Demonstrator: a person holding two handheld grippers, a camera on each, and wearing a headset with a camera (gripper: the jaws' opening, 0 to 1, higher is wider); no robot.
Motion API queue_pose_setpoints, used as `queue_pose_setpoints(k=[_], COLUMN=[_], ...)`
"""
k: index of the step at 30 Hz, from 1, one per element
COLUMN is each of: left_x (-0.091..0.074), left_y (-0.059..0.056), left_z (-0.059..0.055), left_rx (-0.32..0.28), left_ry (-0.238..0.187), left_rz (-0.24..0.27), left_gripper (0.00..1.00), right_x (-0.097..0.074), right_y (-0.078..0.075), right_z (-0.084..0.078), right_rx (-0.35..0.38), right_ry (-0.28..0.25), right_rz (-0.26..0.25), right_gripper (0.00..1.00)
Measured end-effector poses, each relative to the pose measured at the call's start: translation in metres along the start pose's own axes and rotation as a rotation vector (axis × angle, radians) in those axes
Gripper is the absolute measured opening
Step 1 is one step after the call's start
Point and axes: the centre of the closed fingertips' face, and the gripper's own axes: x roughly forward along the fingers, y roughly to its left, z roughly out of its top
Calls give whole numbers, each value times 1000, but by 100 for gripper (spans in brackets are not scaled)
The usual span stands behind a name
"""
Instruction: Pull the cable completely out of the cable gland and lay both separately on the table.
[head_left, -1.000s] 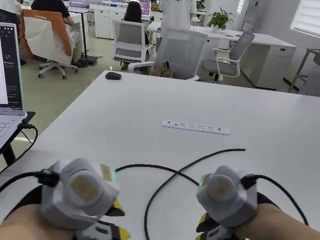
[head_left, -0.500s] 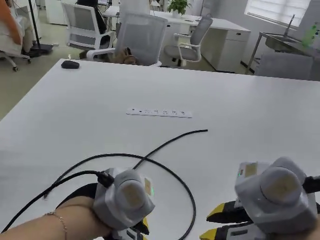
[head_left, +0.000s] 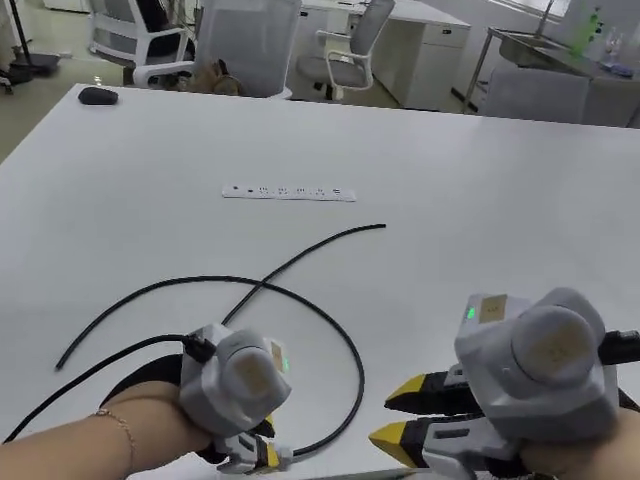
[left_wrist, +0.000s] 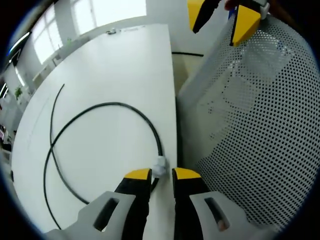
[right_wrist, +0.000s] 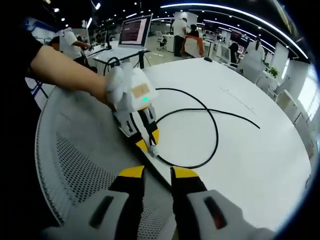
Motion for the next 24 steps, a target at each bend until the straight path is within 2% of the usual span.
queue_pose_setpoints(k=[4, 6, 7, 10, 12, 13, 16, 19, 20, 21, 24], left_x=[5, 5, 6, 8, 8, 8, 10, 13, 14, 15, 17], left_y=[0, 2, 3, 6, 5, 7, 7, 7, 7, 8, 8], left_z=[-6, -7, -9, -15, -17, -17, -11, -8, -4, 2, -6], left_rx=[6, 10, 7, 0, 12, 19, -26, 8, 34, 69, 41], left_ry=[13, 6, 10, 24, 33, 36, 9, 14, -8, -54, -28], left_rz=[12, 22, 27, 43, 42, 47, 40, 40, 33, 38, 29], left_gripper=[20, 20, 21, 15, 16, 16, 19, 20, 19, 17, 18], right_x=[-4, -6, -7, -10, -10, -12, -15, -16, -17, -18, -20], right_y=[7, 19, 20, 21, 20, 21, 23, 26, 26, 28, 30], right_z=[0, 7, 10, 11, 10, 11, 13, 14, 14, 15, 17], right_rx=[0, 66, 83, 51, 47, 37, 25, 18, 13, -4, -13], right_ry=[-3, -50, -68, -61, -54, -55, -62, -66, -70, -75, -75], right_rz=[10, 59, 64, 49, 45, 45, 47, 44, 43, 50, 48], right_gripper=[19, 17, 17, 17, 18, 18, 17, 17, 16, 16, 18])
